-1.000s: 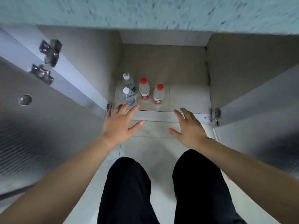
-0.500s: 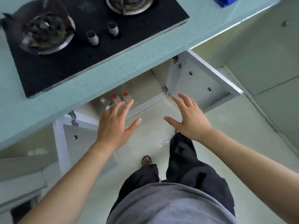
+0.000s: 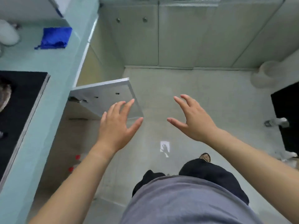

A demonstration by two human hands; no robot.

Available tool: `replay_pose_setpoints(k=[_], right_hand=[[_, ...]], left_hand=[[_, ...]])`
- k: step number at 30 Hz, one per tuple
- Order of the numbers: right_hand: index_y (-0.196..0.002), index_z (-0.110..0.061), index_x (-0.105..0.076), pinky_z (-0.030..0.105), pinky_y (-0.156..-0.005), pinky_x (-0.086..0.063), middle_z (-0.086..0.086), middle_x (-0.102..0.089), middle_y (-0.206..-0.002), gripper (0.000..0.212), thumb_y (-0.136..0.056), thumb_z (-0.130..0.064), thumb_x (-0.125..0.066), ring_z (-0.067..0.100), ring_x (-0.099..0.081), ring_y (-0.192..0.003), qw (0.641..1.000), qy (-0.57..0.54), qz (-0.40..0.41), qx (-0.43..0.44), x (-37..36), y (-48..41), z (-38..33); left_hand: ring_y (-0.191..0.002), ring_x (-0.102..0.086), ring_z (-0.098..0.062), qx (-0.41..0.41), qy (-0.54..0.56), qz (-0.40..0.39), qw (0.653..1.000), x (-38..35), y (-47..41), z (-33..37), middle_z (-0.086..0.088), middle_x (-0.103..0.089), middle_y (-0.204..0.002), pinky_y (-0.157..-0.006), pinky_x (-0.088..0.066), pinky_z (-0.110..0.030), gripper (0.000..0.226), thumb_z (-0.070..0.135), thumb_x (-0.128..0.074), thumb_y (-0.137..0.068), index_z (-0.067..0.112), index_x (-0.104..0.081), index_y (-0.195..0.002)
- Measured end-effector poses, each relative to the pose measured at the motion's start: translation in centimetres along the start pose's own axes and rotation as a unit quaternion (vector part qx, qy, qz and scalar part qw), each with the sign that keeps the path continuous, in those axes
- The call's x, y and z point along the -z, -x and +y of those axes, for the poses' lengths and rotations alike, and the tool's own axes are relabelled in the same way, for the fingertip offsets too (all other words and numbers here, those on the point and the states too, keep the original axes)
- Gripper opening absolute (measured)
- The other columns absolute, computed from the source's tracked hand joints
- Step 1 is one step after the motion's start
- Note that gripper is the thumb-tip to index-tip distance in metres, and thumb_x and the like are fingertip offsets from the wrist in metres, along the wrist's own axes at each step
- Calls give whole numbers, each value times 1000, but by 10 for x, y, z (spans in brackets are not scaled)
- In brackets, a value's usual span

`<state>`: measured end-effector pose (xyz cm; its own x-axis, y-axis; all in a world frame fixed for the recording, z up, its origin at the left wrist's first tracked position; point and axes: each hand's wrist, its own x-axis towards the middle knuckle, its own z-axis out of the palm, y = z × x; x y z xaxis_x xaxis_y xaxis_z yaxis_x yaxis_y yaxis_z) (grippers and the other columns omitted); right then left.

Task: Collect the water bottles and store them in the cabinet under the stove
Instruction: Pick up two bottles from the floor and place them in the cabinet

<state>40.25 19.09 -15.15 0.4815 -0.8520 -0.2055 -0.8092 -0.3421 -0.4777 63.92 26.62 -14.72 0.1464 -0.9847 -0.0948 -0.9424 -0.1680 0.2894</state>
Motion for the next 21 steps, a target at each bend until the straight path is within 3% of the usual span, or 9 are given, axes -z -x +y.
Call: replay_pose_setpoints(k=[10, 16, 21], right_hand=[[-145, -20, -25, 36, -112, -25, 4, -22, -153, 76, -84, -60, -47, 20, -19, -141, 966, -54, 122, -220, 95, 95, 215], [-146, -21, -24, 39, -115, -23, 4, -20, -154, 78, -83, -62, -46, 21, -17, -143, 923, -85, 183, -329, 146, 147, 342], [-146, -21, -23, 37, -113, -21, 3, -17, -155, 75, -85, -58, -47, 19, -15, -143, 882, -122, 204, -408, 169, 166, 417]], left_hand=[[-132, -37, -23, -236, -15, -82, 968, -74, -115, 258, -5, -45, -140, -103, -35, -51, 75, 70, -22, -80, 31, -31, -143], [-134, -34, -22, -360, -30, -119, 925, -124, -163, 429, -3, -42, -142, -106, -33, -47, 75, 71, -18, -80, 33, -27, -144], [-135, -34, -22, -443, -62, -150, 882, -148, -206, 530, -2, -41, -143, -108, -31, -47, 76, 72, -15, -80, 33, -25, -144]])
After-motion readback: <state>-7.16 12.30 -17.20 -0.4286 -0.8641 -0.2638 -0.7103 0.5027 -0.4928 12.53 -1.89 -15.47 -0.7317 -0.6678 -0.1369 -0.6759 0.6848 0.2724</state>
